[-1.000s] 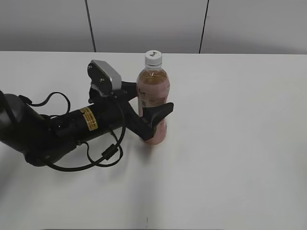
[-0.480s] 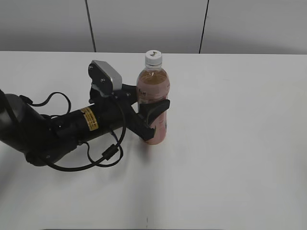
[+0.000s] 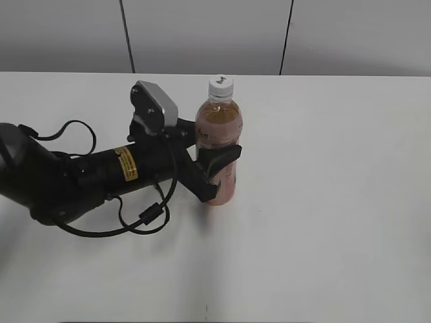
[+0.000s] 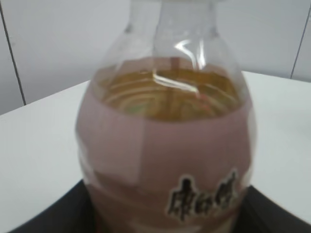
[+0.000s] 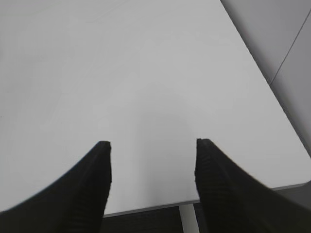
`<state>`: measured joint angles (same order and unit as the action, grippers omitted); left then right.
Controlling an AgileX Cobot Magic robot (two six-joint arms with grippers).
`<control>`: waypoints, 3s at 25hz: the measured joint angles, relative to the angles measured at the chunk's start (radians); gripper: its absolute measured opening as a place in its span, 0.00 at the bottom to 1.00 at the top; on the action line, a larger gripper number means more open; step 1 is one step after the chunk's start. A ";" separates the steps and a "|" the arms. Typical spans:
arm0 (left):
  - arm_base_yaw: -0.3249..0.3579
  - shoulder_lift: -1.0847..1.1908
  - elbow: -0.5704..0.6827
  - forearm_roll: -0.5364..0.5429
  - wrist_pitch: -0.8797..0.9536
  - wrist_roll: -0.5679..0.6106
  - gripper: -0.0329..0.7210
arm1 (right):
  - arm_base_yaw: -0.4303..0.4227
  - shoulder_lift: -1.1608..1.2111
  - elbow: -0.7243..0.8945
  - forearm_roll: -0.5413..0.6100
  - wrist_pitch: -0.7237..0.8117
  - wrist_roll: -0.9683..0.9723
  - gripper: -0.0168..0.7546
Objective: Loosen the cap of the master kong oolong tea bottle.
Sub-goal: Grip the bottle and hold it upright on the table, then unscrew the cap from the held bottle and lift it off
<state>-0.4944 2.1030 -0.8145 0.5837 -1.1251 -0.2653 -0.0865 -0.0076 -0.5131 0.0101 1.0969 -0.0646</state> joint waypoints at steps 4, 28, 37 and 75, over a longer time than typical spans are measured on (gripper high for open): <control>0.000 -0.052 0.000 0.022 0.106 -0.006 0.56 | 0.000 0.027 -0.016 0.068 -0.001 -0.002 0.57; 0.000 -0.257 0.001 0.235 0.537 -0.001 0.56 | 0.090 1.086 -0.549 0.768 0.110 -0.325 0.55; -0.012 -0.270 -0.017 0.263 0.614 0.000 0.56 | 0.446 1.418 -0.779 0.593 0.000 -0.049 0.52; -0.038 -0.293 -0.031 0.266 0.624 0.000 0.56 | 0.554 1.841 -1.127 0.496 0.048 0.310 0.52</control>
<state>-0.5327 1.8096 -0.8450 0.8500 -0.5010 -0.2650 0.4676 1.8334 -1.6400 0.5060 1.1448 0.2449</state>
